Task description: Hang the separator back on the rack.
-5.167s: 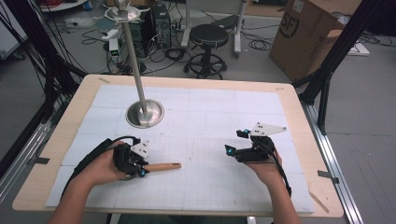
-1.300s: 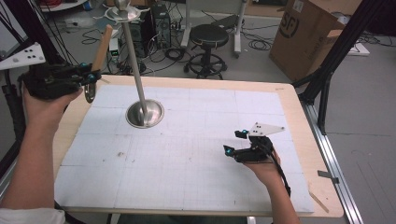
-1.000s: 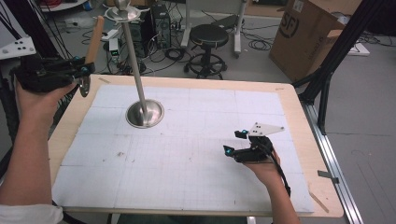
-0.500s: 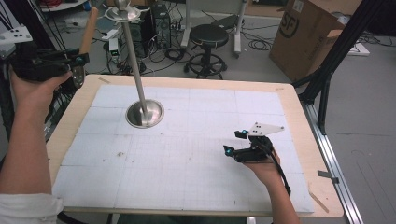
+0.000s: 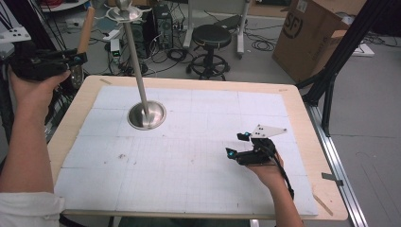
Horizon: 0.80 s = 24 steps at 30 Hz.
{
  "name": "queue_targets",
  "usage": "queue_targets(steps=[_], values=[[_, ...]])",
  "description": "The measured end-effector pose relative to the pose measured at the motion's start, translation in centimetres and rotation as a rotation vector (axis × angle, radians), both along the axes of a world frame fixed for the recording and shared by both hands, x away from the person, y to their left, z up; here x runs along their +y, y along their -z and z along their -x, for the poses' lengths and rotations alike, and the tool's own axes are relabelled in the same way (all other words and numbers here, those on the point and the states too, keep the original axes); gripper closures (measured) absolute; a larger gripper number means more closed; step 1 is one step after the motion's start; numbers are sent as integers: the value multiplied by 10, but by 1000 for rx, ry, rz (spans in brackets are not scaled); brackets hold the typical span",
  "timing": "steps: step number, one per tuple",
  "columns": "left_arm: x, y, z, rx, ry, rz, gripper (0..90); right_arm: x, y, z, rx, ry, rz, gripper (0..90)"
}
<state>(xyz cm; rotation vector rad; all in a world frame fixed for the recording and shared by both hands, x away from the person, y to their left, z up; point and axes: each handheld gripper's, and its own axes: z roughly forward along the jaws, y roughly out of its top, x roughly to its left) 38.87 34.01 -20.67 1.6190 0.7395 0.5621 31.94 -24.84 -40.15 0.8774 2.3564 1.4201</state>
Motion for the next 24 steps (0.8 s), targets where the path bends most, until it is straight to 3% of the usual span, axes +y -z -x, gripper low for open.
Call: queue_targets(steps=[17, 24], values=[[-15, 13, -9, 28, 27, -2, 692, -2, 0, 0, -6, 5, -2, 222], [-23, 17, -9, 36, 41, -26, 693, -1, -1, 0, -9, 2, -3, 222]])
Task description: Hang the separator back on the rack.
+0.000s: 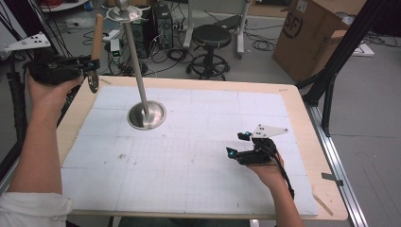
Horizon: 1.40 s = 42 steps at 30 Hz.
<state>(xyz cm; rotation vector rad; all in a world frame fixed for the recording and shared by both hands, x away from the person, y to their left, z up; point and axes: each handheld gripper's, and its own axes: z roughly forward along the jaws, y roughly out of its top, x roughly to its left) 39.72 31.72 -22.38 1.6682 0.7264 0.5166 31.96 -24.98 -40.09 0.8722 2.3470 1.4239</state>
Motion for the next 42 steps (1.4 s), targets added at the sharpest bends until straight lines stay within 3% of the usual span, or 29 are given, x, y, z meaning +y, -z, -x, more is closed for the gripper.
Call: queue_targets(steps=[8, 21, 34, 42], values=[[-18, 3, -2, 10, 26, -32, 692, 0, -1, 1, -5, -1, -3, 223], [-32, 7, -12, 29, 26, -13, 692, 1, -1, 1, -5, -2, 0, 223], [-31, 6, -13, 42, 18, -19, 681, 2, -1, 1, -3, -3, 2, 223], [-27, 10, -11, 60, 9, -43, 577, 1, -1, 0, -5, -5, 0, 223]])
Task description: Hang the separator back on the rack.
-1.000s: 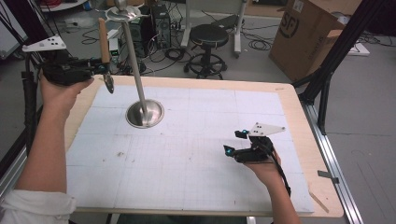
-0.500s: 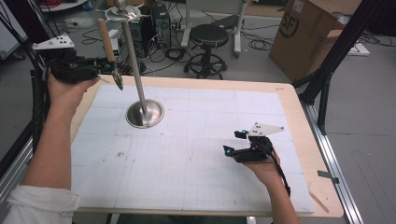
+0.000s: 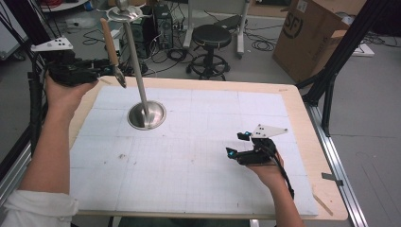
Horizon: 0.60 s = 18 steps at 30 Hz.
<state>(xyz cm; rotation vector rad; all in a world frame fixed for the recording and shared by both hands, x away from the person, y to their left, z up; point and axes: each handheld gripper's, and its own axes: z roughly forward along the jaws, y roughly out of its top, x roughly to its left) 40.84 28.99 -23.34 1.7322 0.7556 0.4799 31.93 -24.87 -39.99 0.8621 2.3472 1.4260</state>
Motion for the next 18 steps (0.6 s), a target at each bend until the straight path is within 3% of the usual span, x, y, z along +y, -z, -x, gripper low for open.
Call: queue_targets(steps=[8, 13, 18], values=[[0, 8, 5, 2, 2, -2, 491, 1, 0, 0, 3, -1, -1, 224], [-3, 9, 11, 24, 9, -107, 444, 0, 0, 0, 1, 0, -3, 224], [-6, 8, 21, 17, 47, -113, 399, 1, 1, -1, 7, -2, -1, 224]])
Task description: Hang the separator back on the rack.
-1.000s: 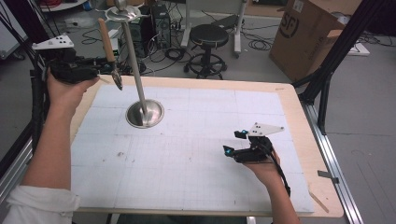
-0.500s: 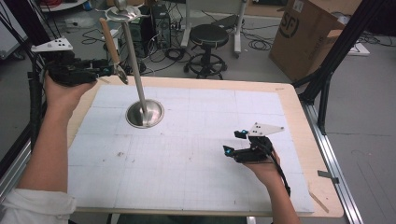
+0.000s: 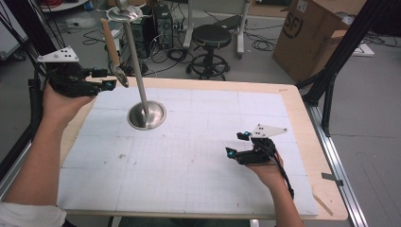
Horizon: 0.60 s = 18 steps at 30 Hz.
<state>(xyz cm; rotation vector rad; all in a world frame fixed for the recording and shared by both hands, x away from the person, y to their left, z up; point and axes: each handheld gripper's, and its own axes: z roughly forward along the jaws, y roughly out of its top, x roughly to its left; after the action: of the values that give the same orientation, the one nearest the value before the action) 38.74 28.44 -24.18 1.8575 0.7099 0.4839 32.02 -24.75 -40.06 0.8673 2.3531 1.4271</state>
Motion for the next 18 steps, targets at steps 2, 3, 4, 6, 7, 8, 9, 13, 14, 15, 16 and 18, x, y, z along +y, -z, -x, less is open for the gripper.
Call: queue_targets(steps=[2, 3, 4, 6, 7, 8, 9, 13, 14, 15, 16, 18], values=[[-2, 1, 4, -2, 17, 7, 375, 1, 0, 0, -3, -2, 4, 224], [-3, 2, 6, -5, 27, 5, 363, 1, 0, 0, -3, -2, 7, 224], [-4, 3, 8, -5, 30, 2, 352, 1, 0, 0, -3, -3, 7, 224], [-6, 6, 12, -5, 42, 3, 332, 0, 0, 0, -5, -2, 2, 225], [-7, 8, 14, -5, 47, 3, 325, 0, 0, 0, -7, -4, 3, 225], [-8, 10, 15, -7, 52, 1, 320, 0, 0, 1, -2, 1, 3, 225], [-9, 12, 16, -4, 59, 2, 312, 0, 0, 0, -1, 3, 3, 225], [-15, 21, 20, 1, 81, 10, 289, 1, 0, 0, -2, -1, 7, 225], [-17, 24, 21, 3, 89, 18, 287, 1, 1, 0, -1, -2, 8, 225], [-19, 26, 22, 5, 96, 16, 287, 1, 0, 0, -5, 0, 6, 225], [-21, 29, 23, 7, 103, 20, 284, 0, 0, 0, -4, -2, 7, 225], [-25, 33, 24, 11, 117, 26, 262, -1, 0, 1, -2, 2, 5, 225]])
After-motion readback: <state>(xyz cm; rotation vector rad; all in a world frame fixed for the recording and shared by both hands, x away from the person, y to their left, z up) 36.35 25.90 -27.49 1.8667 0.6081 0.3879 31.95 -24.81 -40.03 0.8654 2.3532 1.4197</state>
